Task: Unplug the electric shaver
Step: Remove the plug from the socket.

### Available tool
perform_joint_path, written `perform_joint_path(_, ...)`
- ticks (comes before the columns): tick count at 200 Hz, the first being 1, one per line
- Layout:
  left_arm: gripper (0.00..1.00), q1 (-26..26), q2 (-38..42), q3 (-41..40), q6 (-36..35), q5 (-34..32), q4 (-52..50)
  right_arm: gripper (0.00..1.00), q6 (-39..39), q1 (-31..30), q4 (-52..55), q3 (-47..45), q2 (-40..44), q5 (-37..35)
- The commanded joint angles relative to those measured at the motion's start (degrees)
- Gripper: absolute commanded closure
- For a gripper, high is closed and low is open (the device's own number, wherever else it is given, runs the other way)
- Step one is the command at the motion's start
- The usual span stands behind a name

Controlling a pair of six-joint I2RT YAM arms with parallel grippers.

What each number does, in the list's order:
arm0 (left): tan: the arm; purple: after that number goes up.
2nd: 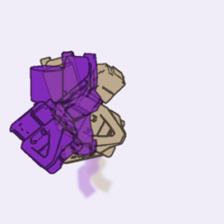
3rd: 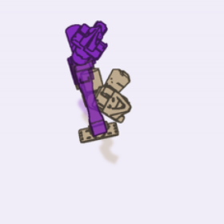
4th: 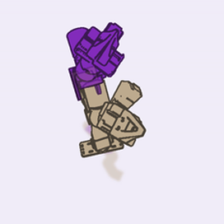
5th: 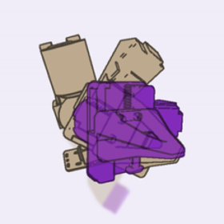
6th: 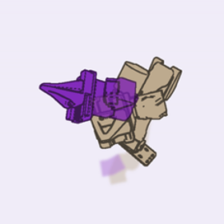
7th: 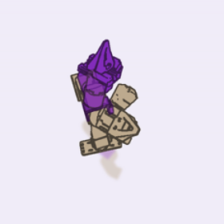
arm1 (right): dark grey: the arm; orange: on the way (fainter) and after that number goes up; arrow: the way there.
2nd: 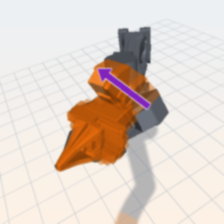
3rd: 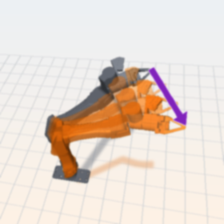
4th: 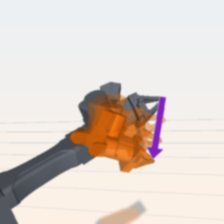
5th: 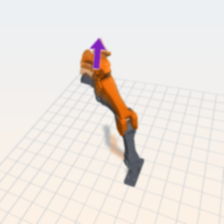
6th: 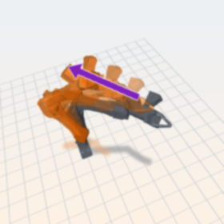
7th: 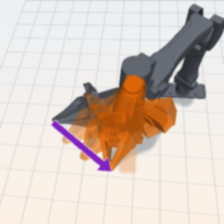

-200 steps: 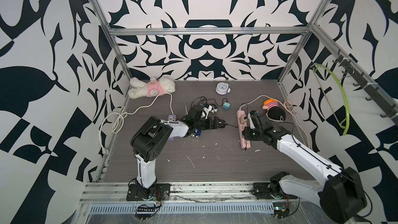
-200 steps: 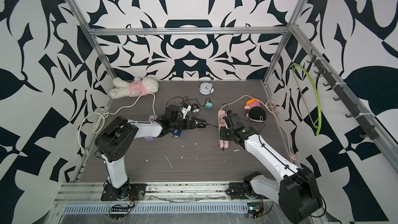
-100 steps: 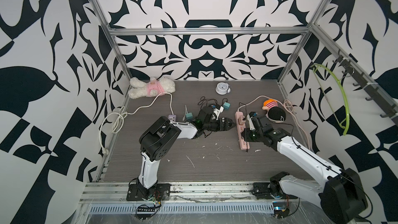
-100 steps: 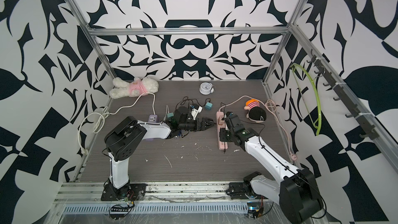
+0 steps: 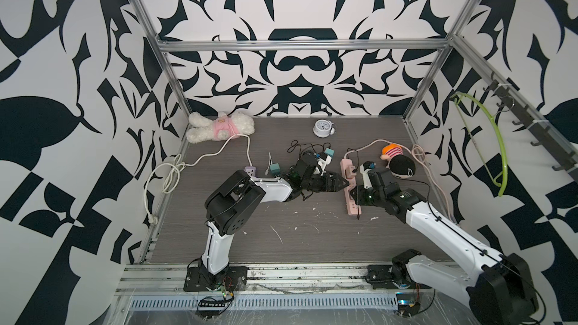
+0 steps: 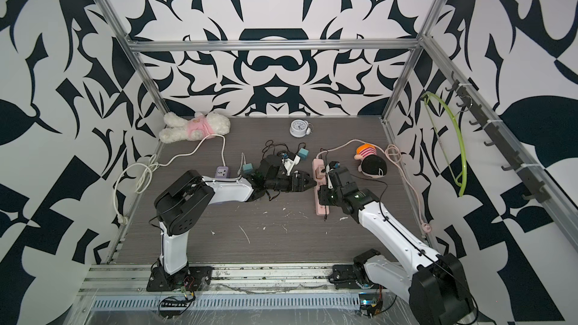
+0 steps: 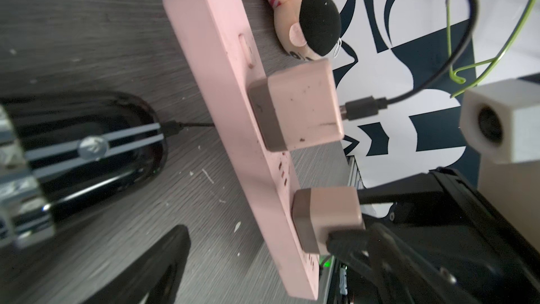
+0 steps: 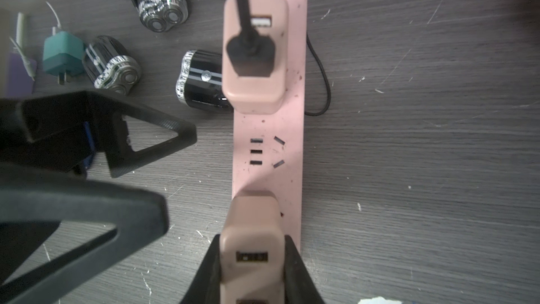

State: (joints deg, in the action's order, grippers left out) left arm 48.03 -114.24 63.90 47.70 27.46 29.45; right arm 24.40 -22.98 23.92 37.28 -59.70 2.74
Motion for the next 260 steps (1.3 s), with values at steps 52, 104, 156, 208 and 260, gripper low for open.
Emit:
perform_joint_path(52,0.01,0.3,-5.7,4.2,2.2,1.5,4.1,1.0,1.1,-0.4,-2.1,0.1,6.2,2.1)
perform_joint_path(104,0.01,0.3,-7.6,7.1,2.0,1.8,4.1,1.0,1.6,-0.4,-2.5,-0.5,6.0,3.1)
perform_joint_path(156,0.14,0.4,-9.3,9.7,1.1,2.3,1.9,1.0,1.6,-0.4,-2.9,-0.4,5.8,3.5)
perform_joint_path(208,0.32,1.1,-8.9,9.5,0.4,1.7,-0.4,1.0,1.5,-0.4,-2.6,-0.5,6.2,2.5)
perform_joint_path(260,0.31,1.5,-8.3,8.2,1.1,1.0,-0.8,1.0,1.6,-0.4,-2.8,-0.6,8.3,0.5)
